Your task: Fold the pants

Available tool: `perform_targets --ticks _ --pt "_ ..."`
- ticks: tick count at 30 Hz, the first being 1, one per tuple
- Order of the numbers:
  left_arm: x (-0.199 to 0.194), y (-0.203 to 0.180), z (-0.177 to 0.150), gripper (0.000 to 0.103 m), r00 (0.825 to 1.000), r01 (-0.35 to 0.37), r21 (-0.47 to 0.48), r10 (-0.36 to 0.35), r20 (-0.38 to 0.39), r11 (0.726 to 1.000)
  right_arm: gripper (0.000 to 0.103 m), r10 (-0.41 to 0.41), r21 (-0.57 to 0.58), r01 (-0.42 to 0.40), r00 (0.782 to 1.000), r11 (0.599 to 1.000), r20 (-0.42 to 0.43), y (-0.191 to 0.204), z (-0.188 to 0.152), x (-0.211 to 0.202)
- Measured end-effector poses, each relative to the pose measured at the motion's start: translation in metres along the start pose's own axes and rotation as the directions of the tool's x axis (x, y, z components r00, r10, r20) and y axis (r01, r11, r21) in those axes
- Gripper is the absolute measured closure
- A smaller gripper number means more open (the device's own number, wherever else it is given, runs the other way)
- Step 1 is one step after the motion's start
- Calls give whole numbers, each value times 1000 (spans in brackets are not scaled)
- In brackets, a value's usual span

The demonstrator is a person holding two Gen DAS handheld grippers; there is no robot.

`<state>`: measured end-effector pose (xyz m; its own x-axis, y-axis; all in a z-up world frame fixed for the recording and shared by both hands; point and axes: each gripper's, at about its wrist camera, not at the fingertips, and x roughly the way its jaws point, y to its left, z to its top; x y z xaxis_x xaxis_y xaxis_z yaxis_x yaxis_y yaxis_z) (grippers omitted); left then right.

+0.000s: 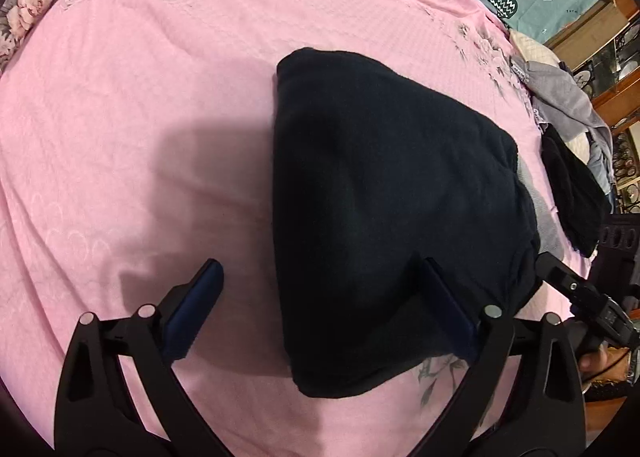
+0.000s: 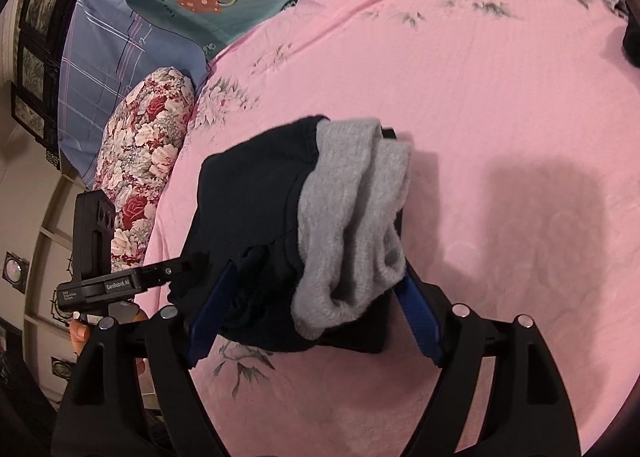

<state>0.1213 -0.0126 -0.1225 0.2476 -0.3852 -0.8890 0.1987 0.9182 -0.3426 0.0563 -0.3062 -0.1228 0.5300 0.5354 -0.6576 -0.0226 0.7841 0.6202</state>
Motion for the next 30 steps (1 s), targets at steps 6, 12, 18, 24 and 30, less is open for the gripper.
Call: perform_targets --ticks 6,12,18,24,30 --pt "3 -2 9 23 1000 17 17 -17 -7 1000 23 50 30 -50 999 998 -21 -8 1 4" --pt "16 -21 23 36 999 29 51 -27 -29 998 18 25 -14 -26 999 1000 -41 4 12 25" --pt "13 -35 23 55 999 -26 27 25 22 999 40 -39 -95 34 998 995 -57 22 17 41" --pt "-26 -65 23 81 991 8 159 -28 127 987 65 -9 -135 5 999 991 -35 33 22 30" --pt "-81 -90 63 81 939 -40 214 -36 343 976 66 -4 -350 37 995 936 96 91 60 5"
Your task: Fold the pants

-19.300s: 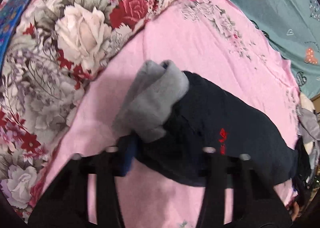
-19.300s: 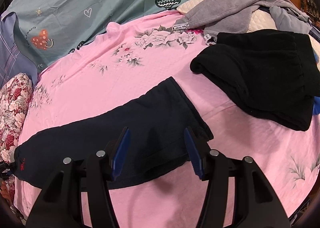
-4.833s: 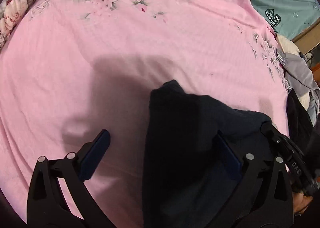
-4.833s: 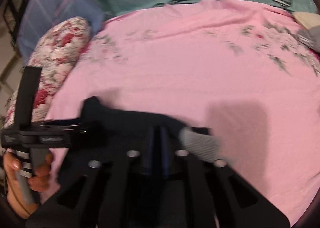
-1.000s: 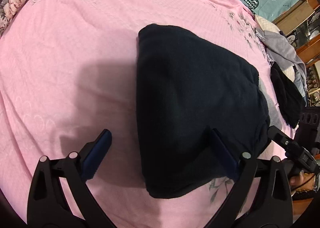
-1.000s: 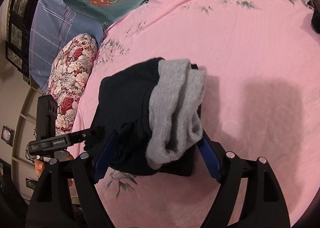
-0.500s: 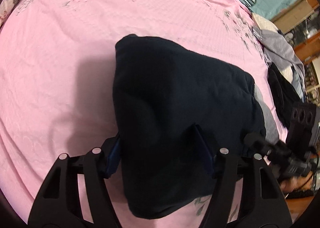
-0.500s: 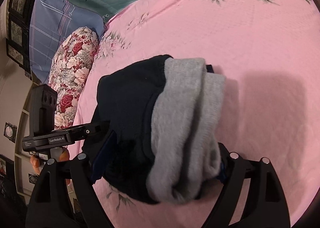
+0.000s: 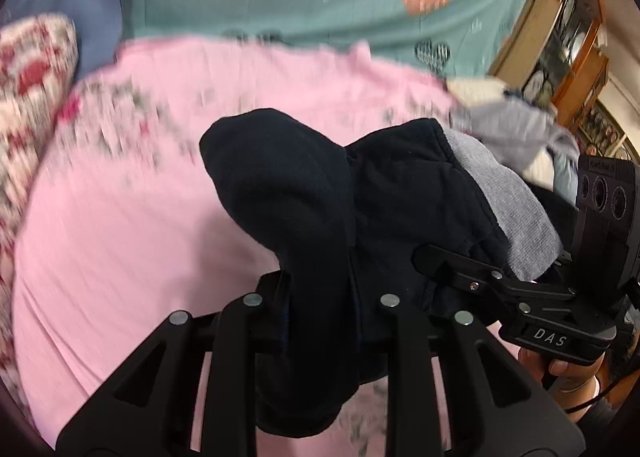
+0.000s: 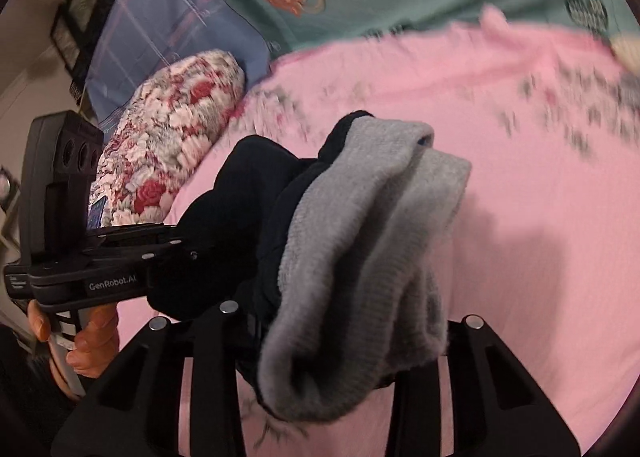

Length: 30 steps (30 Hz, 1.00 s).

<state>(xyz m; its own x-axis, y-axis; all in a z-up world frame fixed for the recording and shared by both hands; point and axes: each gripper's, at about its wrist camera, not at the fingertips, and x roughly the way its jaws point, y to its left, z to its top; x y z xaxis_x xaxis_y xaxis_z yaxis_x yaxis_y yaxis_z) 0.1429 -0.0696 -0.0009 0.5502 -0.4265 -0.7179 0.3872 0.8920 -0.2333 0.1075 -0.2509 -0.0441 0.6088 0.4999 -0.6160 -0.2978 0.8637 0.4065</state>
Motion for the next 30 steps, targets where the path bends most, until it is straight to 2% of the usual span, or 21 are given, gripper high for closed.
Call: perform_targets --ticks 2,5,6,10,12,14,16,17,18,19,20,21,22,23,24,25,27,29,30 --pt "-11 4 29 81 995 -9 5 8 104 1000 66 -12 -57 17 997 998 80 7 33 -7" --pt "-9 22 73 81 974 -32 -25 37 222 999 66 -36 -143 64 981 988 189 15 78 -6" --pt "-3 27 84 81 970 -37 -38 45 240 999 66 -50 -180 95 969 979 241 16 97 0" --pt "40 56 129 80 946 -110 -92 133 295 990 65 -35 -205 111 939 972 343 -1 150 35" --pt "66 76 143 80 951 -127 -126 157 266 984 65 -84 -211 173 923 962 376 -12 171 68" --pt "107 99 152 80 965 -153 -167 184 189 974 64 -114 -228 207 925 952 361 -25 182 100" --pt "148 117 151 76 973 -189 -172 208 99 967 64 -187 -250 258 942 933 278 -46 190 148" --pt "175 127 147 73 969 -238 -173 247 31 956 63 -221 -238 267 954 934 203 -59 192 178" --pt "192 135 142 55 959 -282 -180 284 -17 942 61 -256 -231 285 955 930 147 -67 192 198" --pt "203 143 136 30 947 -320 -192 321 -26 928 51 -302 -223 313 950 923 82 -76 190 218" --pt "205 151 130 19 935 -346 -221 355 0 912 32 -347 -196 349 937 917 42 -87 188 234" --pt "206 157 127 8 933 -348 -244 361 7 905 22 -358 -147 367 930 918 88 -94 187 231" --pt "207 162 125 7 939 -330 -261 343 4 907 8 -386 -110 397 917 911 103 -101 188 230" --pt "207 168 123 6 949 -299 -291 314 7 909 6 -388 -84 396 917 915 96 -107 189 230" --pt "207 168 124 6 949 -300 -287 316 9 910 6 -357 -50 361 931 931 77 -116 189 231" --pt "206 165 124 6 944 -314 -269 329 9 910 6 -337 -26 339 939 941 64 -122 189 231" --pt "201 156 125 5 929 -357 -227 369 11 906 6 -333 -11 334 941 943 65 -125 187 228" --pt "189 144 124 5 918 -387 -214 397 3 897 6 -363 -33 366 928 930 82 -117 185 221" --pt "180 136 121 5 913 -400 -204 409 3 894 6 -389 -61 397 914 916 113 -107 183 213"
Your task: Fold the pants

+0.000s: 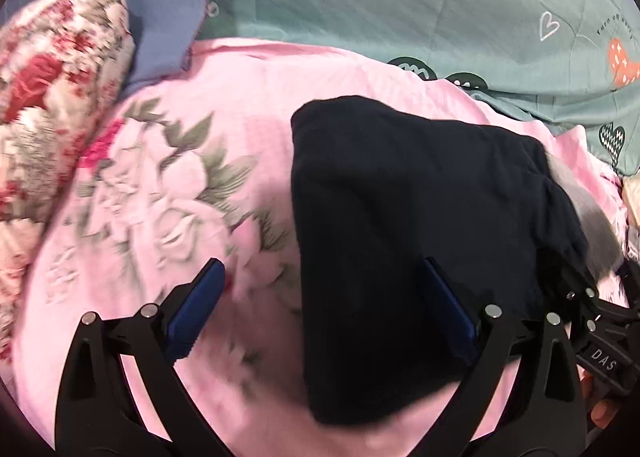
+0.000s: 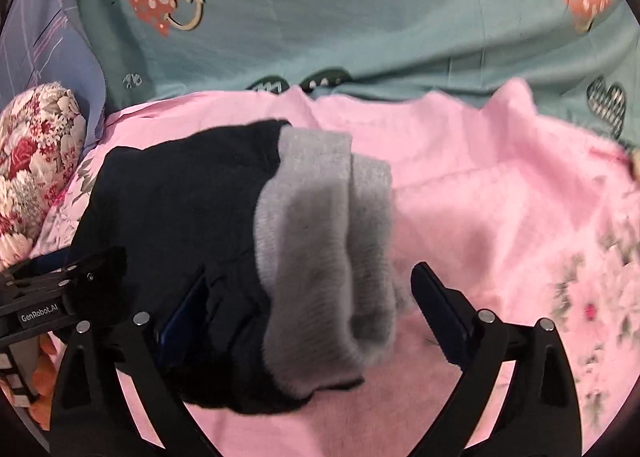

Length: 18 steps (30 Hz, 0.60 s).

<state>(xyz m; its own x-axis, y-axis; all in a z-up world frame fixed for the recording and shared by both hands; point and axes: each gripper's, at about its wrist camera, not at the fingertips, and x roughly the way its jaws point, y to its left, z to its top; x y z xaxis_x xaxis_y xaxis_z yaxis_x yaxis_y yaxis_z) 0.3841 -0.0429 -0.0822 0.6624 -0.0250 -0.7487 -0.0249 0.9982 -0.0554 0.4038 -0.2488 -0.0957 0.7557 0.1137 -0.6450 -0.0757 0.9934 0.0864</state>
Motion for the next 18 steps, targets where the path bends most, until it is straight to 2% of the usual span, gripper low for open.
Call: perform_targets --ticks 2,4,8,14,18 --pt "-21 -5 -8 5 1000 -18 32 17 25 999 6 -57 -55 61 996 997 68 8 -3 -24" --pt "-47 -10 -22 4 998 -30 68 26 58 997 6 -75 -68 82 992 994 101 17 -9 -47" --pt "-94 -17 -58 2 994 -46 82 37 104 996 5 -127 -63 136 984 989 129 24 -23 -95" --pt "-138 0 -109 2 995 -21 25 18 101 999 4 -101 -23 105 985 994 138 30 -63 -159" --pt "-150 19 -131 2 995 -14 -21 16 101 1000 3 -93 40 87 982 995 165 32 -91 -192"
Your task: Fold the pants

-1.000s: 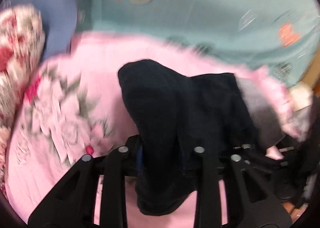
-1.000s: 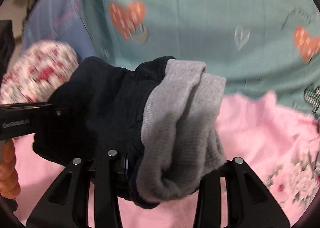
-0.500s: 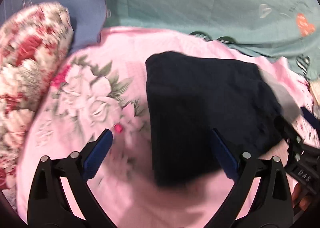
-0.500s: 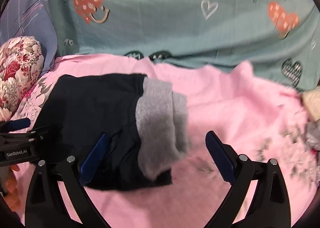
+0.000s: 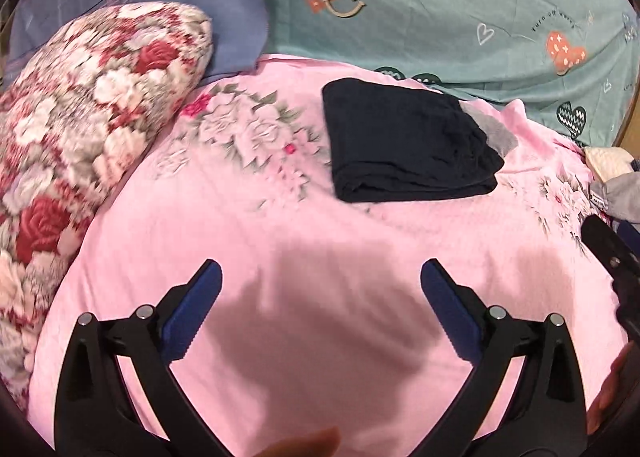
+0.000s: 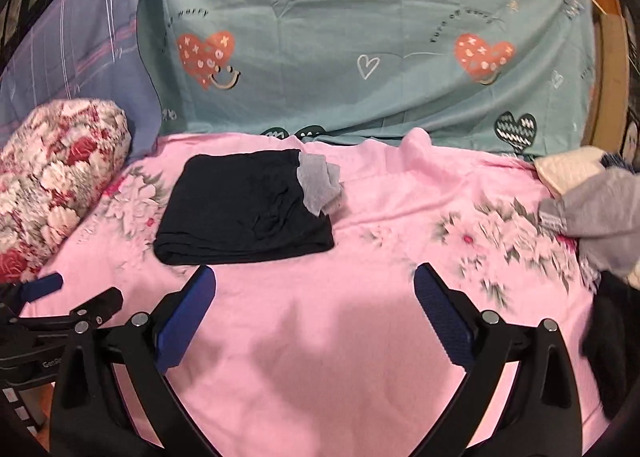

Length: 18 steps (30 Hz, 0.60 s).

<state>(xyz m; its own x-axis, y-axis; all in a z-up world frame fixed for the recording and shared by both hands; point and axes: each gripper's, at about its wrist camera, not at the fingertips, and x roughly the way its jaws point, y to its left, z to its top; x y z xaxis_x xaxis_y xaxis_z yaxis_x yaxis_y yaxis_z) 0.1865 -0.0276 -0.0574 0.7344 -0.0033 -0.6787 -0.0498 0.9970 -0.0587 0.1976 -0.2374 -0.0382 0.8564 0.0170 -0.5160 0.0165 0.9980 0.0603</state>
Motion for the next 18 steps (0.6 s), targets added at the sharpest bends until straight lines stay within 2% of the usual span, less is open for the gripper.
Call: perform_targets --ticks 4,8,11,13,18 --pt "-1 16 -13 2 1000 2 -30 -2 -3 1000 3 12 58 -14 999 998 33 3 -20 -25" --pt "3 22 -20 2 1000 -3 -34 2 -25 999 3 11 65 -15 998 998 59 12 -37 -33" --pt "7 19 -22 2 999 14 -10 -15 -50 1000 3 7 41 -11 995 999 100 18 -45 -33" --pt "7 16 -23 2 999 2 9 -1 -42 1000 3 1 -6 -1 992 1000 123 23 -47 -31" --pt "7 13 -24 2 999 -2 27 3 -39 1000 3 17 -28 -13 991 1000 130 25 -51 -27"
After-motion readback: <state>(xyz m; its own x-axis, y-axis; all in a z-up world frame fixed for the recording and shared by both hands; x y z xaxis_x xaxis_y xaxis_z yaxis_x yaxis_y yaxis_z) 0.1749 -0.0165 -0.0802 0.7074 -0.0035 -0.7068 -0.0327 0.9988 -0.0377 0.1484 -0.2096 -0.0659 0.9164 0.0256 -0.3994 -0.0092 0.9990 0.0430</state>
